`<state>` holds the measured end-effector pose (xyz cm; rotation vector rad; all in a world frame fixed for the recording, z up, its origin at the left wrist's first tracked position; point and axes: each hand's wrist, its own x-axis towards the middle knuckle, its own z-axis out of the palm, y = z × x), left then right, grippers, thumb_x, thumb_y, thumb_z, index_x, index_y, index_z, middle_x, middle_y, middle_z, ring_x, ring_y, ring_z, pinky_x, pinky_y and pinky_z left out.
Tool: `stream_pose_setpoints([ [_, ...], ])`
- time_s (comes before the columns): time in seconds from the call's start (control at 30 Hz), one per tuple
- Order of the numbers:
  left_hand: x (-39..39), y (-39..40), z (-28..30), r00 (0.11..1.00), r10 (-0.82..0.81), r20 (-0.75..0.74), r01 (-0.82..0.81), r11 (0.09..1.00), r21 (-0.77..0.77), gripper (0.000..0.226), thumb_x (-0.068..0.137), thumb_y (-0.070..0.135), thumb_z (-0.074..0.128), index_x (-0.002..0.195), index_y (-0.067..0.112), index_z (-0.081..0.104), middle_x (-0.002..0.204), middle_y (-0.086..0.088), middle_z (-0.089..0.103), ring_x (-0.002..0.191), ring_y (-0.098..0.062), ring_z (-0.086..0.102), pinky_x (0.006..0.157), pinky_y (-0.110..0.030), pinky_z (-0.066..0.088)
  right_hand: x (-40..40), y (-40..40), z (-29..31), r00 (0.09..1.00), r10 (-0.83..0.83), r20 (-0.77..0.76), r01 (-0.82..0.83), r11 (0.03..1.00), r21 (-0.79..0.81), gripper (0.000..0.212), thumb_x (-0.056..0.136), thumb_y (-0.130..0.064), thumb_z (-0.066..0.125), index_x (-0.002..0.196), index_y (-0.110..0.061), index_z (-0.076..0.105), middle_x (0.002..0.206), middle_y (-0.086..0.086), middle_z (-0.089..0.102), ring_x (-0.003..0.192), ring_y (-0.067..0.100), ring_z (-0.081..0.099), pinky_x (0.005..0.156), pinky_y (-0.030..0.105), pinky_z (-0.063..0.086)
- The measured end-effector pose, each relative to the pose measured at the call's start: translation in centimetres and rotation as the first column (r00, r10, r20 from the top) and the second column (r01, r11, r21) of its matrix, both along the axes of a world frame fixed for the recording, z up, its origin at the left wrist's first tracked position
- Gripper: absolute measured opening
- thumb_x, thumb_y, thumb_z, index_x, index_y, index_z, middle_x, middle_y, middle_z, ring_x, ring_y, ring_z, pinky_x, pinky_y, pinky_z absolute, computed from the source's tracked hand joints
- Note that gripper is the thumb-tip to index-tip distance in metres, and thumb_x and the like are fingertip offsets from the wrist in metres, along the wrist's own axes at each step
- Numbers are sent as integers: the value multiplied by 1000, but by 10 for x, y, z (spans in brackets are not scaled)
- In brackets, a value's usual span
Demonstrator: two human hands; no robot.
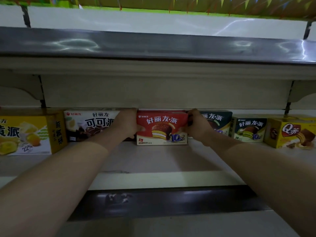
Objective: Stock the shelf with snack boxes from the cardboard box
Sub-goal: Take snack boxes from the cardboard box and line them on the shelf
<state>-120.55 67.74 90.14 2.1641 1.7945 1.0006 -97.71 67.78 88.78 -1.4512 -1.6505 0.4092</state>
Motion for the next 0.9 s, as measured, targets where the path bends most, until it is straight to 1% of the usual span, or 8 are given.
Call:
stream_pose_setpoints([
  [0.27, 3, -10, 2, 985, 65, -160, -79, 993, -83, 47, 79, 12, 76, 119, 1, 54, 113, -16, 64, 96, -30, 65, 72, -29, 53, -12, -16, 5, 960, -86, 266, 116, 988, -102, 38, 92, -16, 57, 127, -3, 53, 125, 14, 62, 104, 24, 59, 83, 25, 50],
  [0.33, 4, -23, 2, 970, 98, -221, -120, 989, -90, 29, 88, 8, 61, 115, 0, 54, 117, -16, 62, 102, -28, 62, 71, -26, 46, -11, -32, 5, 951, 4, 309, 69, 972, -225, 37, 94, -13, 57, 129, -1, 54, 120, 14, 61, 85, 16, 57, 59, 7, 46],
  [0.43, 6, -52, 3, 955, 150, -257, -174, 982, -70, 28, 91, 2, 50, 119, -1, 51, 120, -15, 58, 108, -30, 59, 74, -28, 44, -12, -59, 6, 977, -9, 215, 69, 959, -273, 8, 90, -10, 61, 97, -8, 65, 80, 3, 54, 60, 8, 41, 52, 16, 38],
  [0.5, 8, -82, 10, 938, 208, -278, -232, 971, -57, 27, 91, 3, 51, 118, 1, 52, 122, -17, 58, 110, -30, 58, 73, -28, 42, -19, -74, 12, 979, -57, 198, 99, 973, -210, 24, 92, -12, 58, 70, -17, 50, 71, 1, 46, 64, 14, 45, 57, 25, 39],
  [0.63, 2, -147, 13, 940, 233, -250, -251, 967, -40, 11, 89, 5, 48, 97, 7, 55, 113, -19, 61, 99, -32, 60, 71, -30, 45, -35, -127, 17, 992, -12, 126, 26, 994, -108, 12, 93, -20, 57, 89, -9, 60, 84, 9, 56, 76, 22, 51, 63, 27, 39],
  [0.73, -2, -210, -6, 943, 291, -160, -288, 957, 44, 22, 92, 11, 45, 113, 10, 54, 117, -17, 61, 104, -34, 58, 78, -35, 45, -49, -182, 3, 993, 63, -97, -65, 998, -18, 17, 88, -8, 55, 71, -7, 51, 70, 9, 44, 72, 14, 53, 57, 29, 32],
  [0.8, -3, -255, -27, 930, 350, -112, -344, 937, 67, 24, 94, 16, 45, 117, 13, 51, 114, -13, 60, 105, -34, 58, 78, -35, 44, -67, -225, -15, 958, 149, -243, -165, 985, -47, 27, 90, -7, 51, 66, -12, 40, 84, -6, 60, 68, 12, 43, 57, 27, 31],
  [0.9, -2, -311, -72, 931, 358, -75, -357, 934, 29, 16, 95, 20, 46, 108, 14, 52, 109, -11, 61, 101, -33, 59, 74, -34, 45, -96, -282, -58, 958, 236, -162, -255, 961, -110, 22, 91, -12, 55, 69, -13, 50, 64, 3, 48, 58, 17, 40, 54, 27, 34],
])
